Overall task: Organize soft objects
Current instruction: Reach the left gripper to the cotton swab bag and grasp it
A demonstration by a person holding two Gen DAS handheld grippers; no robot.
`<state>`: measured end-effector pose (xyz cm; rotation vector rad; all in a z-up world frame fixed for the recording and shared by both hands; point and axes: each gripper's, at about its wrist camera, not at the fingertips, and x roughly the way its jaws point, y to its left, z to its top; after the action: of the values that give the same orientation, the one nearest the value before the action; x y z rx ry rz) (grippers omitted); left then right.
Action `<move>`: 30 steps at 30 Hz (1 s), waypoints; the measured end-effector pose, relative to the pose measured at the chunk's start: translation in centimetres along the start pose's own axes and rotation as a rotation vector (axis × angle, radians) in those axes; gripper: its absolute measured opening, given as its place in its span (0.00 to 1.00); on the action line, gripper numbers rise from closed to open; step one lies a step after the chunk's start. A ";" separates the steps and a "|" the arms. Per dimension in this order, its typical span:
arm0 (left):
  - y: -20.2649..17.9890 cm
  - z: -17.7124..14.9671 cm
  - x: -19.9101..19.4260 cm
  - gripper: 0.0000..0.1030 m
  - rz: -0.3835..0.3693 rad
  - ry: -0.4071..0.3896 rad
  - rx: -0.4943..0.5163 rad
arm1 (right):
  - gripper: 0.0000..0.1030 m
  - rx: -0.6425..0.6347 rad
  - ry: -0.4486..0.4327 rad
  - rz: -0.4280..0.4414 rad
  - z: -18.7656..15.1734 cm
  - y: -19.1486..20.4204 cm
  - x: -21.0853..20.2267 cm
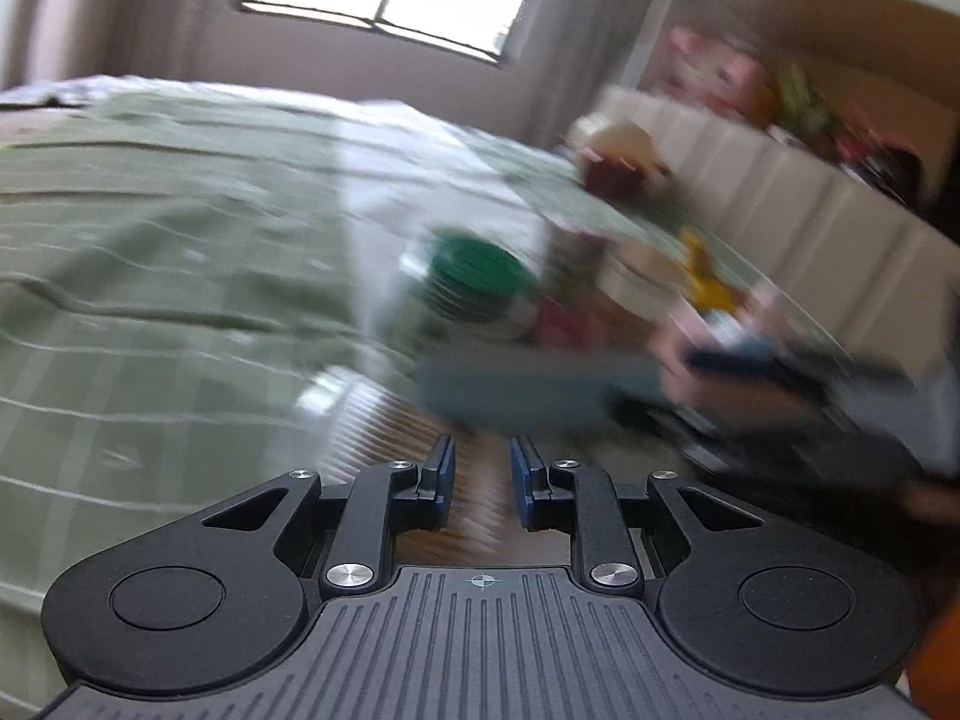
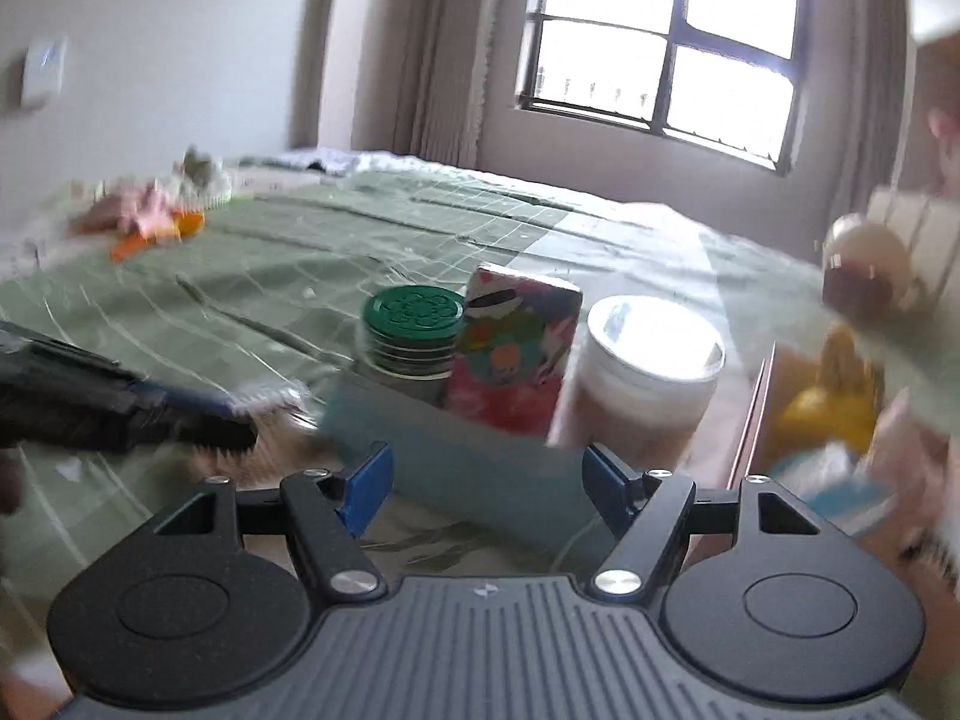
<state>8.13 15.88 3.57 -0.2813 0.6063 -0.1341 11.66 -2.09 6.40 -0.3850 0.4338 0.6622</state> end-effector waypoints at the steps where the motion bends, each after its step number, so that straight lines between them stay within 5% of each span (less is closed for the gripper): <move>1: -0.6 -0.3 0.4 0.22 -0.018 0.026 0.027 | 0.68 -0.025 0.012 -0.016 -0.1 -0.3 0.5; 5: -2.4 -1.8 1.6 0.22 -0.035 0.097 0.118 | 0.68 0.047 0.071 -0.034 -0.4 -2.6 2.6; 9: -0.9 -2.3 1.8 0.20 0.013 0.106 0.050 | 0.68 0.183 0.139 0.052 -1.2 -4.1 4.4; 17: 5.1 -0.9 -1.5 0.20 0.326 0.014 -0.072 | 0.68 0.227 0.139 0.309 -2.7 -1.5 1.1; 23: 5.4 0.9 -3.4 0.21 0.386 -0.058 -0.074 | 0.68 0.201 0.105 0.188 -4.3 -0.8 -1.0; 26: 3.4 1.8 -2.0 0.23 0.340 -0.045 0.034 | 0.68 0.275 0.089 0.135 -4.6 -2.3 -1.4; 30: 1.5 2.0 1.7 0.24 0.390 0.051 0.155 | 0.68 0.350 0.106 0.090 -6.0 -4.2 -1.3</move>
<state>10.70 17.44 3.79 -0.0062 0.6867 0.1871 12.00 -8.59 2.85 -0.0689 0.6592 0.6399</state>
